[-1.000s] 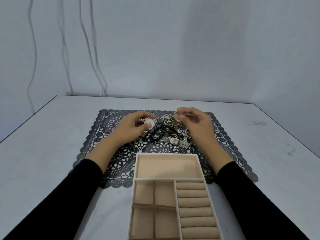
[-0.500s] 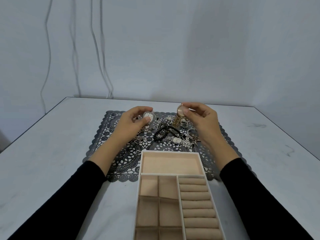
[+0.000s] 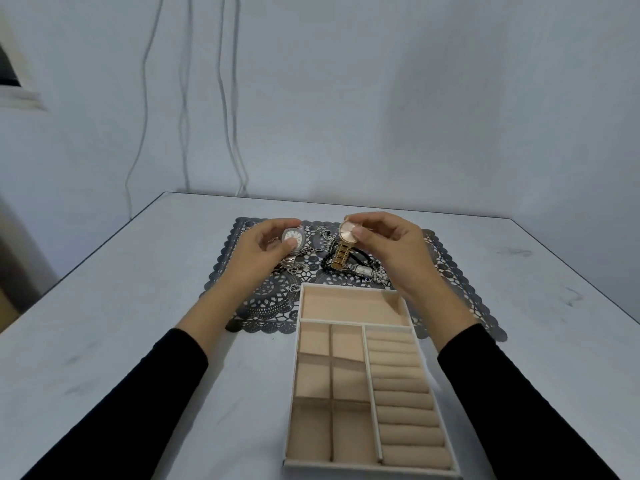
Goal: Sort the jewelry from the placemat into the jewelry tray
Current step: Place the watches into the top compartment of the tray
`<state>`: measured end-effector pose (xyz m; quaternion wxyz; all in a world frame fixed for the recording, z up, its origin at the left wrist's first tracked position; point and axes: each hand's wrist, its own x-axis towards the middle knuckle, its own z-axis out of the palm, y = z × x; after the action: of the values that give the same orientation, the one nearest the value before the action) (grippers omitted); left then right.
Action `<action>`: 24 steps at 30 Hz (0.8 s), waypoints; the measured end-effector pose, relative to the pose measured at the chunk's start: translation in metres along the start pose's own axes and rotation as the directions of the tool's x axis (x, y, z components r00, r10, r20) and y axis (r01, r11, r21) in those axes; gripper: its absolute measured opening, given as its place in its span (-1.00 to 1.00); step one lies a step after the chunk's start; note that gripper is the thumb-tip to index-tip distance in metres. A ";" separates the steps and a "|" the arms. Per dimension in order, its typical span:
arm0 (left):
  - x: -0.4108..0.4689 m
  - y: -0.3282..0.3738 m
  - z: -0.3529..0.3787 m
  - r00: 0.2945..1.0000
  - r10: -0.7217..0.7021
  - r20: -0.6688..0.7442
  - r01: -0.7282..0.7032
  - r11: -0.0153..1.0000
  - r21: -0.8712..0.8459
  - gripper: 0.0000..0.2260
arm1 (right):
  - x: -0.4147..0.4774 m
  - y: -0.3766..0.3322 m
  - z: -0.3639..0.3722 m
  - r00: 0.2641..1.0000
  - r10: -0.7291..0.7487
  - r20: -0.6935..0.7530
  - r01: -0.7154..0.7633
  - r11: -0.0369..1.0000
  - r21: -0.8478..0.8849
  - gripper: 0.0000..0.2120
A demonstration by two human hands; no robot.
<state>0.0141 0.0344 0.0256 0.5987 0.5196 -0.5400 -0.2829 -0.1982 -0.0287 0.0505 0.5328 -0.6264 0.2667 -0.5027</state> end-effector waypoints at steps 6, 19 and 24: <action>-0.019 0.003 -0.007 0.999 0.010 -0.038 -0.011 1.000 -0.029 -0.72 | -0.018 -0.003 0.010 0.998 0.027 0.061 -0.026 0.999 -0.020 -0.83; -0.035 0.003 -0.014 0.995 -0.013 -0.095 0.008 0.998 -0.058 -0.71 | -0.033 0.001 0.026 0.968 0.122 0.218 -0.121 0.992 -0.016 -0.81; -0.035 0.004 -0.011 0.995 -0.027 -0.096 0.018 0.996 -0.090 -0.73 | -0.034 0.008 0.030 0.958 0.182 0.223 -0.183 0.983 -0.014 -0.82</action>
<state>0.0148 0.0710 0.0187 0.6436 0.5114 -0.4913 -0.2879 -0.1812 0.0103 0.0339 0.6057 -0.6497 0.2598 -0.3787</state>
